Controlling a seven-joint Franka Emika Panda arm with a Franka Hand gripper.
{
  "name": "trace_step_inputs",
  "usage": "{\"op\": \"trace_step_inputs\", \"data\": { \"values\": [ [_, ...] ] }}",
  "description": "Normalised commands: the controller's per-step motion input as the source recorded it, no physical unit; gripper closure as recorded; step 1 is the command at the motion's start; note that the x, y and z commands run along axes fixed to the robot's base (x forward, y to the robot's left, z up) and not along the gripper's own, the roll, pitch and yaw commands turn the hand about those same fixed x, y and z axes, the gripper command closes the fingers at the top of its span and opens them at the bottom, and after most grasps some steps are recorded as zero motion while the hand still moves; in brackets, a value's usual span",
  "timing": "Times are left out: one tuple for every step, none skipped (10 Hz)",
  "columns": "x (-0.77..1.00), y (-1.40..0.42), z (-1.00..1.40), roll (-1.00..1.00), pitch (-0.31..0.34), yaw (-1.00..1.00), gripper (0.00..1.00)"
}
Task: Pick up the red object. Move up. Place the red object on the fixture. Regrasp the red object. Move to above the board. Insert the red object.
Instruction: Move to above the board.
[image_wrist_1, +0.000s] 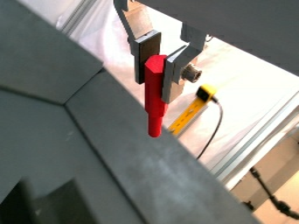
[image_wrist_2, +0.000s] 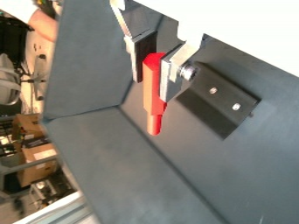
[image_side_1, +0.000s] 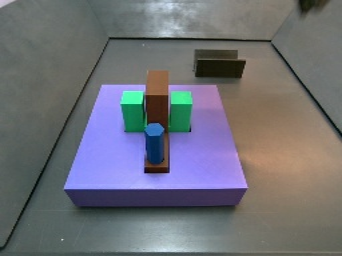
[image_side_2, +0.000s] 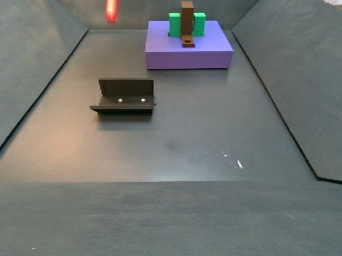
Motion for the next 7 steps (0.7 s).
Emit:
{"op": "trace_step_inputs", "data": {
  "values": [
    [-0.04,-0.02,0.86,-0.01,0.093,0.01,1.0],
    [0.0,0.0,0.44,0.0,0.094,0.03,1.0],
    [0.01,-0.01,0.3,0.0,0.098,0.05,1.0],
    [0.02,-0.02,0.17,0.0,0.105,0.06,1.0],
    [-0.95,-1.4,0.29,-1.0,0.072,-0.12,1.0],
    [-0.96,-1.4,0.29,-1.0,0.058,-0.12,1.0],
    [-1.04,-1.4,0.3,-1.0,0.051,-0.11,1.0]
  ]
}}
